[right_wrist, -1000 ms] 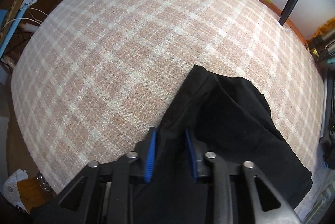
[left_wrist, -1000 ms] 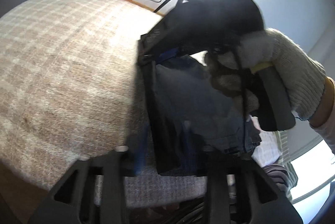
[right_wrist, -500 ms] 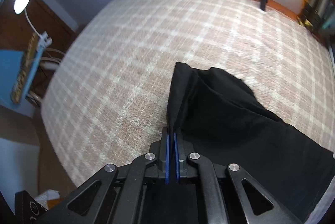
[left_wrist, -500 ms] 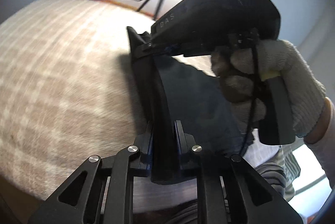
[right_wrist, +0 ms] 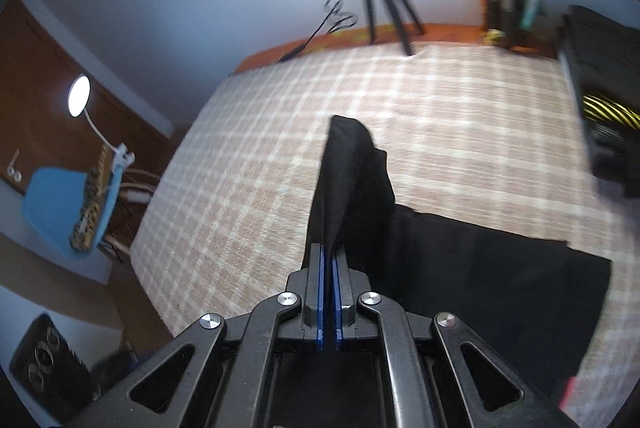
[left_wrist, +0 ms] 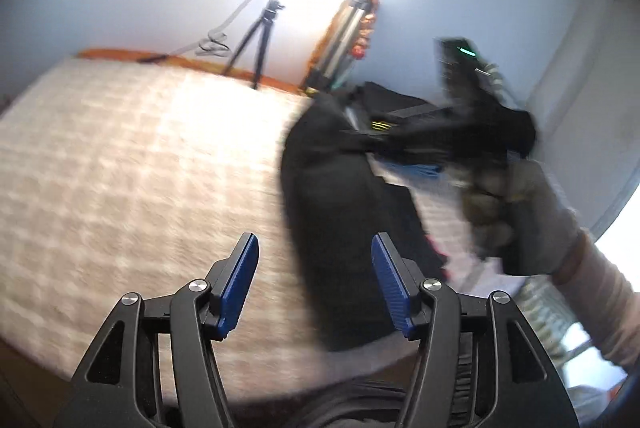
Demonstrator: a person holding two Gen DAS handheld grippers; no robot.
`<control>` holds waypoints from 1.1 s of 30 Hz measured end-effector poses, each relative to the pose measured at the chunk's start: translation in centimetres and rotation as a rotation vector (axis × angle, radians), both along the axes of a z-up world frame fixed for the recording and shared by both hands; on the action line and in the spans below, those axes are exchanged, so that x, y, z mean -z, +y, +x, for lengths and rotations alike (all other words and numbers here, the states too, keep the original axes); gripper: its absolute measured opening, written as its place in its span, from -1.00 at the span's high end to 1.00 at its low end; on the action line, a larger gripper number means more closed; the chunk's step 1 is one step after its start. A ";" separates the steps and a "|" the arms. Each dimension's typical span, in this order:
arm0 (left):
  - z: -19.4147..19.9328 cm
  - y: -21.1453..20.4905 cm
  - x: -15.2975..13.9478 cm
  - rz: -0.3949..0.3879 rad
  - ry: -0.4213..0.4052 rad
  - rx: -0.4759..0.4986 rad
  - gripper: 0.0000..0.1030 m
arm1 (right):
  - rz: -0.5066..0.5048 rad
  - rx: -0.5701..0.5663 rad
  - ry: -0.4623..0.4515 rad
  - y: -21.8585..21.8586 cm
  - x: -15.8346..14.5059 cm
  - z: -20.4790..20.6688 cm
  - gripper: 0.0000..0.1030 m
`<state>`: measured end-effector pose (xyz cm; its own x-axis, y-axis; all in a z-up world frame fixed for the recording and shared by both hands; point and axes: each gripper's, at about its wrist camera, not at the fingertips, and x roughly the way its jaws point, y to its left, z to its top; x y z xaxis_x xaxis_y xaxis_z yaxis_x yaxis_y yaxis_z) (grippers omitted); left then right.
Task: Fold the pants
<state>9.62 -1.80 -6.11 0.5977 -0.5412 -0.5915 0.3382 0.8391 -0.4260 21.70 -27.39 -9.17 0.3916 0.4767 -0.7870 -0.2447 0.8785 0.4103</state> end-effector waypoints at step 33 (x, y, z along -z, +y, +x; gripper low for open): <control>1.3 -19.1 7.8 0.439 -0.017 0.473 0.35 | -0.155 0.197 0.034 -18.2 5.6 -1.2 0.43</control>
<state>10.92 -20.85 -13.91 0.3647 -0.4584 -0.8105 0.7181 0.6926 -0.0686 20.54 -45.57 -14.73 0.4369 0.2667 -0.8590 -0.0510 0.9608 0.2724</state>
